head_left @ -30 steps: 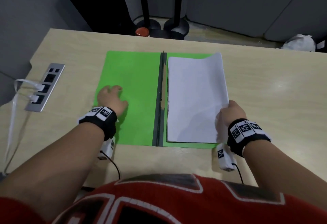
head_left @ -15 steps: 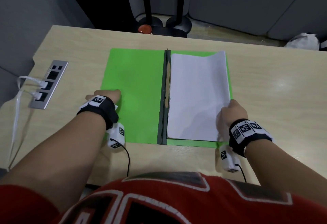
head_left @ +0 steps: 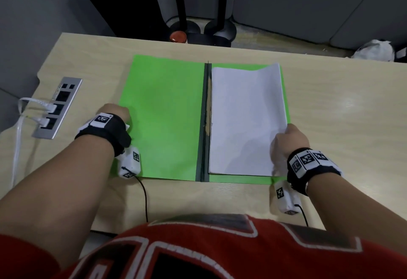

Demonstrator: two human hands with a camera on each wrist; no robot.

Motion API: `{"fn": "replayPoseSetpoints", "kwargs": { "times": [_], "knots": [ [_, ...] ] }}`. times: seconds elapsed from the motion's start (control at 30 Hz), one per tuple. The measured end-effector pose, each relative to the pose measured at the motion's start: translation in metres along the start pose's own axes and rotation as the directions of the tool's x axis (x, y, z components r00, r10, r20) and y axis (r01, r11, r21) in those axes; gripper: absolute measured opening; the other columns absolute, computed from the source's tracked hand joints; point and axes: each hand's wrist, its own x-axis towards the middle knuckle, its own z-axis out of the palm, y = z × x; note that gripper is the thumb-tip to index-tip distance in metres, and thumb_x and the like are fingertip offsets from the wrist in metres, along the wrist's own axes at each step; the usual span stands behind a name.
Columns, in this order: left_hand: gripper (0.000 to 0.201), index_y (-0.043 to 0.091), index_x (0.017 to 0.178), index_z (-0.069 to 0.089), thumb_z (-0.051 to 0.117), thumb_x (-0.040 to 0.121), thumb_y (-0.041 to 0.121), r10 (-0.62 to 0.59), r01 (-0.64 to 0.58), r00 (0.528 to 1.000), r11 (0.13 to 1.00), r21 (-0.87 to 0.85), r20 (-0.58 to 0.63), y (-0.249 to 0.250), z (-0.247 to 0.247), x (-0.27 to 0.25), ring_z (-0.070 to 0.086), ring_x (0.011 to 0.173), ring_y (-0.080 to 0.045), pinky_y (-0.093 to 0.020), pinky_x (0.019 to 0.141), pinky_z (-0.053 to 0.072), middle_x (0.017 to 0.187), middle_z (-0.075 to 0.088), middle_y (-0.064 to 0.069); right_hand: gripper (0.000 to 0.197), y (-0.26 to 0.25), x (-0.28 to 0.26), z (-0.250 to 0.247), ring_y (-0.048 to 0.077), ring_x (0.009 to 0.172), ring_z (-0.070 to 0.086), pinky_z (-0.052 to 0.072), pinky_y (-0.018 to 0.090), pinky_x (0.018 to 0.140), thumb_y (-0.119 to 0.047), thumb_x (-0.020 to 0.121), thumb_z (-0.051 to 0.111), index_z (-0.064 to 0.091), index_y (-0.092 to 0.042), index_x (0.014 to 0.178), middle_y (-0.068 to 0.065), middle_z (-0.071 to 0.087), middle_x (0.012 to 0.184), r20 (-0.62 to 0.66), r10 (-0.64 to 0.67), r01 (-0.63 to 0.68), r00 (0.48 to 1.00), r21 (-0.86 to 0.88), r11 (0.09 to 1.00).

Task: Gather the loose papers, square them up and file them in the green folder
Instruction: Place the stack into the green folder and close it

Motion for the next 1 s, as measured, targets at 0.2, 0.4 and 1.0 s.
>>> {"fn": "replayPoseSetpoints", "kwargs": {
  "times": [0.2, 0.4, 1.0],
  "knots": [
    [0.044, -0.007, 0.083, 0.061, 0.049, 0.089, 0.034, 0.174, -0.171, 0.974, 0.985, 0.038, -0.146, 0.038, -0.06, -0.032, 0.058, 0.075, -0.036, -0.037, 0.068, 0.044, 0.08, 0.06, -0.022, 0.039, -0.003, -0.005, -0.002, 0.034, 0.095, 0.058, 0.049, 0.036, 0.082, -0.015, 0.085, 0.045, 0.047, -0.01, 0.124, 0.013, 0.06, 0.109, 0.028, 0.049, -0.051, 0.998, 0.104, 0.993],
    [0.063, 0.004, 0.121, 0.057, 0.046, 0.09, 0.057, 0.408, -0.41, 0.911, 0.912, -0.028, -0.056, 0.068, -0.078, -0.106, 0.055, 0.117, -0.035, -0.044, 0.098, 0.041, 0.122, 0.059, -0.017, 0.04, -0.002, -0.005, -0.008, 0.036, 0.095, 0.063, 0.05, 0.035, 0.078, -0.023, 0.087, 0.046, 0.055, -0.01, 0.124, 0.017, 0.063, 0.115, 0.043, 0.036, -0.038, 0.998, 0.05, 0.998],
    [0.052, 0.023, 0.134, 0.047, 0.038, 0.094, 0.056, 0.571, -0.488, 0.692, 0.821, -0.297, 0.442, 0.09, 0.015, -0.2, 0.056, 0.118, -0.019, -0.042, 0.096, 0.049, 0.134, 0.054, 0.001, 0.074, 0.071, 0.021, -0.034, 0.038, 0.108, 0.061, 0.046, 0.054, 0.099, -0.057, 0.078, 0.02, 0.059, -0.005, 0.113, 0.02, 0.066, 0.116, -0.033, 0.074, -0.065, 0.997, 0.223, 0.973]
  ]
}}
